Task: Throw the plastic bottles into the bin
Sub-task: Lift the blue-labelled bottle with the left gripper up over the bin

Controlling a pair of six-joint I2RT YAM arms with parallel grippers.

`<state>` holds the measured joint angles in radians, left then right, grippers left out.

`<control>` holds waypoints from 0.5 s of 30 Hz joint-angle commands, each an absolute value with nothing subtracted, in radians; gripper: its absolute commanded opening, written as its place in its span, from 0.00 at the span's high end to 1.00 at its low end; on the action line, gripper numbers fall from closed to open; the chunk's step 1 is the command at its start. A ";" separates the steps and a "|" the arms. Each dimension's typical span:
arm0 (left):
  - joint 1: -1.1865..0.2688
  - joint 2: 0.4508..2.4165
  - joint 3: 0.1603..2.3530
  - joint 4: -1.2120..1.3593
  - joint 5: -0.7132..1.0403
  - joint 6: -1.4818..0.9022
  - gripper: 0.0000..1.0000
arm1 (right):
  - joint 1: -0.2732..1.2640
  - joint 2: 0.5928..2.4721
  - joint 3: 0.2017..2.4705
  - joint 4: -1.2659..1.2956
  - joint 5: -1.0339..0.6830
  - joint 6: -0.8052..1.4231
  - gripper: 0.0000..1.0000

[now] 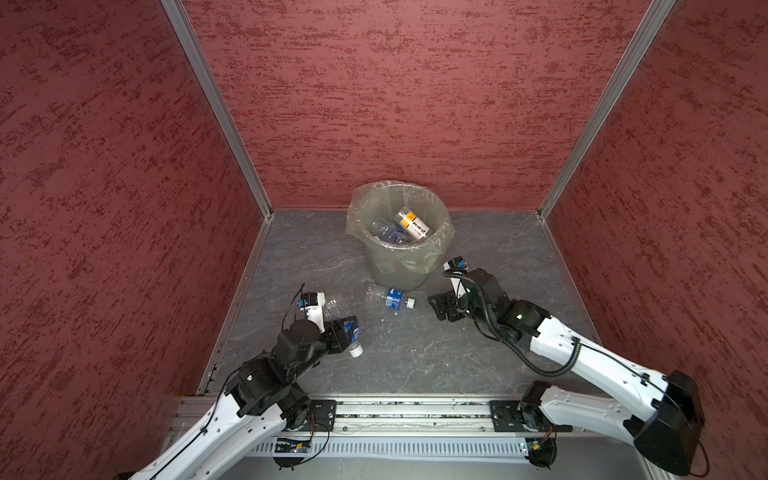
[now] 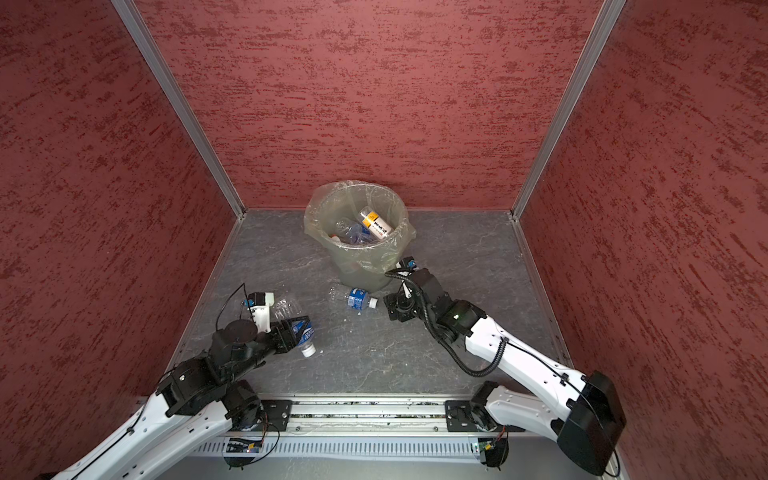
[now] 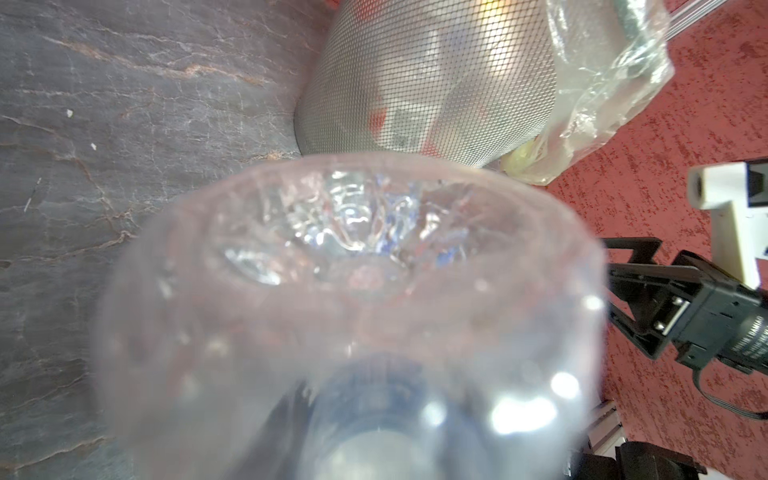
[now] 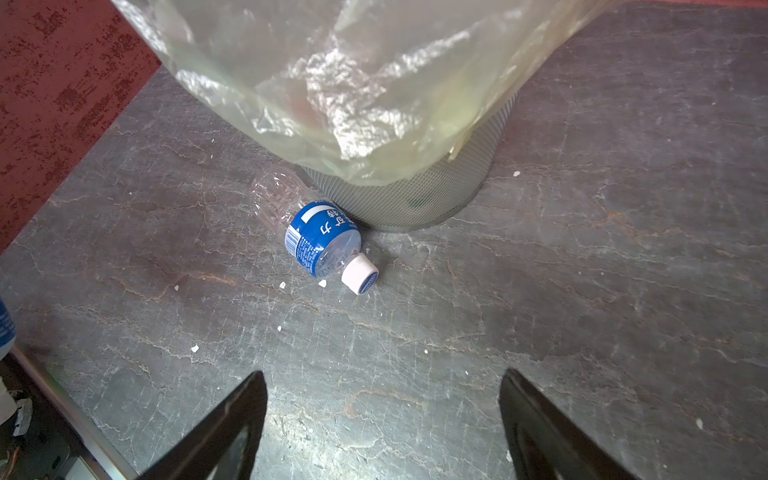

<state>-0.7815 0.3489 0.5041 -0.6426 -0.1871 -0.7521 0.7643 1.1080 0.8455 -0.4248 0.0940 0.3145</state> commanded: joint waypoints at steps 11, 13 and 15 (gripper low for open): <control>-0.847 0.223 0.534 -0.713 -0.268 -0.712 0.44 | 0.771 1.132 0.853 -0.379 0.118 0.325 0.12; -0.847 0.214 0.538 -0.709 -0.268 -0.708 0.44 | 0.772 1.142 0.854 -0.378 0.118 0.324 0.12; -0.848 0.222 0.549 -0.696 -0.267 -0.698 0.44 | 0.772 1.147 0.857 -0.377 0.118 0.324 0.12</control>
<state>-0.8425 0.2268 0.5167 -0.7006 -0.2497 -0.7277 0.7650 1.1378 0.8455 -0.4072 0.0959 0.3149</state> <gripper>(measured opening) 0.560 0.883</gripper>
